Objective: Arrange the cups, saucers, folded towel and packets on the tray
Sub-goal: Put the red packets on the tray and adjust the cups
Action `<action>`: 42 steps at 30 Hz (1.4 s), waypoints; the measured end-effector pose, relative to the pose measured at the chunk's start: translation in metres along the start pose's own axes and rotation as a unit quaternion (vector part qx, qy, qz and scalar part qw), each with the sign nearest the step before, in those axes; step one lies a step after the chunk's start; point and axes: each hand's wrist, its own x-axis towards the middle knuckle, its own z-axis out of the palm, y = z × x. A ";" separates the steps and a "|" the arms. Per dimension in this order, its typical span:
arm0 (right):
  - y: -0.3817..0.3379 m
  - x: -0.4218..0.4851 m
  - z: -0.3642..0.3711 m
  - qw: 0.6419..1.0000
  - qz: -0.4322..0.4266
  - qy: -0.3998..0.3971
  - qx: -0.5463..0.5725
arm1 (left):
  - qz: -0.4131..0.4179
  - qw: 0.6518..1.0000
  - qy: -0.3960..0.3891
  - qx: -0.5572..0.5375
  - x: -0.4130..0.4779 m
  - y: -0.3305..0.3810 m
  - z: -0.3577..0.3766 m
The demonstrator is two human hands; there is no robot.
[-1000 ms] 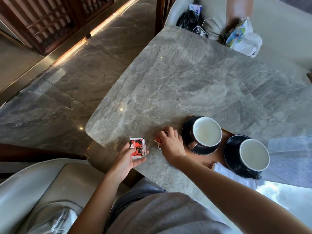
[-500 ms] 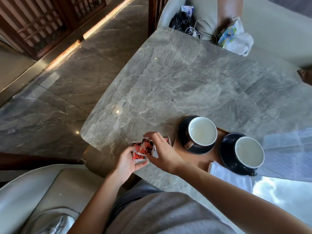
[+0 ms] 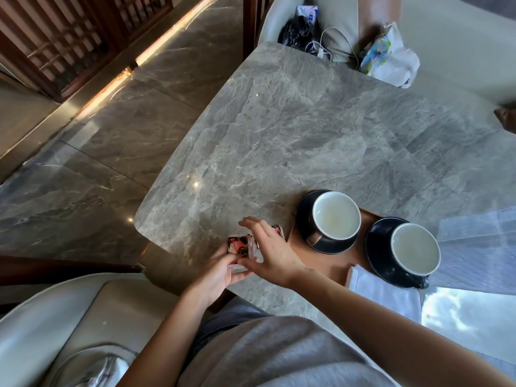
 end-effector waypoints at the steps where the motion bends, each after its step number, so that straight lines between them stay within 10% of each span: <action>1: 0.005 0.001 0.001 0.999 0.026 0.029 -0.032 | 0.000 1.000 0.008 -0.016 0.000 0.000 -0.001; 15: 0.042 0.007 0.010 0.958 0.131 0.034 -0.252 | 0.012 0.997 0.052 -0.053 0.005 0.000 -0.006; 29: 0.012 0.019 -0.036 0.984 0.089 0.093 0.120 | -0.029 0.998 0.004 -0.058 0.006 0.008 0.007; 42: -0.015 0.020 -0.032 0.998 -0.001 -0.068 -0.005 | -0.032 0.996 -0.084 0.016 0.006 -0.001 0.015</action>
